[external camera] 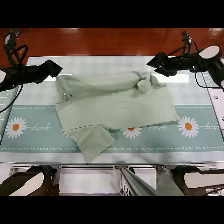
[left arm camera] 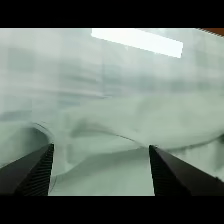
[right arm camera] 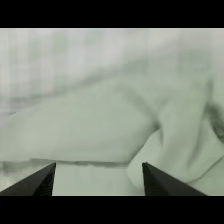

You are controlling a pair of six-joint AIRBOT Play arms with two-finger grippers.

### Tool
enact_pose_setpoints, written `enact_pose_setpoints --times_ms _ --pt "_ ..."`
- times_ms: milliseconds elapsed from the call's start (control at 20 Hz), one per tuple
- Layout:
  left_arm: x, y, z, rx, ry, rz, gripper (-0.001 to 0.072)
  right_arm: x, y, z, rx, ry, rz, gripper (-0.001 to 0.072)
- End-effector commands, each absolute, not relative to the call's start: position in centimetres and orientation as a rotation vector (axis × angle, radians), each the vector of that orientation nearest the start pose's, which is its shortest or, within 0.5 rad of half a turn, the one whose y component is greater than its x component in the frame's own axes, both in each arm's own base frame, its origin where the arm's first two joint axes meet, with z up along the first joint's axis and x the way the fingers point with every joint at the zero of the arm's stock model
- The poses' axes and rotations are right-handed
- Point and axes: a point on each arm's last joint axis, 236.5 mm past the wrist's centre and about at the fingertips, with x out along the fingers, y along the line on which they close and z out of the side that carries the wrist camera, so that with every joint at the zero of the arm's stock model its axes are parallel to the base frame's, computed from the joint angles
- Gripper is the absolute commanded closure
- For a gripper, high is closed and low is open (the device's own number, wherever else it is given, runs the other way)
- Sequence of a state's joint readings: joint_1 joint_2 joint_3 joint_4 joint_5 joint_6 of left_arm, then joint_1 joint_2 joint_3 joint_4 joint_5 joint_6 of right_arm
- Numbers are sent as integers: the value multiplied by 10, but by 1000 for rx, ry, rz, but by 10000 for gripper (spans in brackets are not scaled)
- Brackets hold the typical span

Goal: Fold the shirts.

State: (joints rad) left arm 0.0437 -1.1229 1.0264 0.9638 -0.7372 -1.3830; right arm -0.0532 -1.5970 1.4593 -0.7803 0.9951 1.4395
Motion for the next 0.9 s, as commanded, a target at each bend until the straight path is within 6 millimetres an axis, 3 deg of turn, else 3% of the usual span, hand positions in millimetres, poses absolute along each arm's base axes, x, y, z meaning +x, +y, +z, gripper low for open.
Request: enact_pose_setpoints --times_ms 0,100,200,300,400,500,600,700,850 --pt "420 -66 72 -382 916 -248 3 516 75 43 722 1127 355 88" --pt "374 -33 32 -311 1140 -198 5 471 15 37 549 1257 245 87" --pt "319 -8 -11 -387 1341 -138 5 422 -55 29 367 1343 25 87" --pt "270 -10 -44 -570 1442 -104 6 383 -102 21 420 1268 -214 88" --pt "230 -31 -71 -788 1483 -82 6 350 -91 8 543 1153 -225 88" --pt "216 -68 -76 -995 1437 -153 6 321 -60 -2 639 1079 -155 88" --pt "207 -86 -84 -1067 1422 -178 6 302 -34 -7 697 1061 -103 88" --pt "207 -92 -96 -1069 1400 -155 6 298 -24 -6 737 1039 -89 88" --pt "225 -101 -104 -1043 1314 -137 8 304 -26 -3 757 1012 -95 88"
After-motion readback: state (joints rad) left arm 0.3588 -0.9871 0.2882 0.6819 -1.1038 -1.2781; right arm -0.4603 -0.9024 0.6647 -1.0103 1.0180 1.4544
